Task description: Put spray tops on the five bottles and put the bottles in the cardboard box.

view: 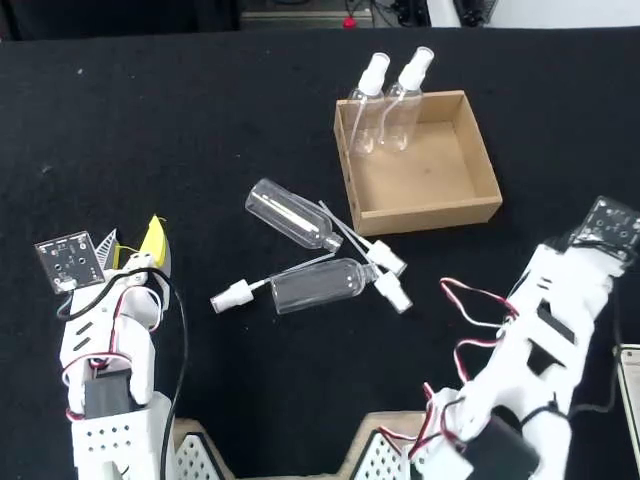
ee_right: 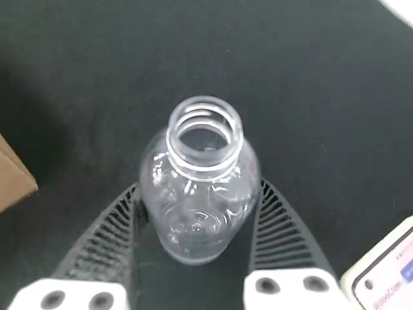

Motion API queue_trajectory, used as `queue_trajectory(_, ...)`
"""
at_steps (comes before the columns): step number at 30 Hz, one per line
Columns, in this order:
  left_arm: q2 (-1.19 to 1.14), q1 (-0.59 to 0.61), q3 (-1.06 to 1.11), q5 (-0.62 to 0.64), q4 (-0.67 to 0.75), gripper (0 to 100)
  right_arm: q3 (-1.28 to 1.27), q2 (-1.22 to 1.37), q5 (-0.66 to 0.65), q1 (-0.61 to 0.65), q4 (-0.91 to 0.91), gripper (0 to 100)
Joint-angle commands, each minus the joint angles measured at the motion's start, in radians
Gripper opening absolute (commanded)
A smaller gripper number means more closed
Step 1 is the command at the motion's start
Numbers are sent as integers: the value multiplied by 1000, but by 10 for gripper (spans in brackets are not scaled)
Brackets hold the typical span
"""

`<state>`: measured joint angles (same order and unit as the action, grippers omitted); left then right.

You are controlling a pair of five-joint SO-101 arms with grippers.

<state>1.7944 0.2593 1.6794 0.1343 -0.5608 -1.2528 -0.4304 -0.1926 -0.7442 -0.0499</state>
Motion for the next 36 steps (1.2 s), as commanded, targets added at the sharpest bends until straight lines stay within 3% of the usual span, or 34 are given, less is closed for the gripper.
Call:
queue_trajectory(1, -3, -10, 21, -9, 17, 204, 36, 33, 6, 15, -26, 87)
queue_trajectory(7, -3, -10, 21, -9, 17, 204, 31, 53, 6, 17, -25, 251)
queue_trajectory(15, -3, -10, 21, -9, 17, 204, 42, 53, 0, 15, -26, 246)
queue_trajectory(21, -3, -10, 21, -9, 17, 205, 45, 53, 6, 14, -32, 340)
queue_trajectory(36, -3, -10, 21, -9, 17, 205, 120, 53, 6, 12, -26, 339)
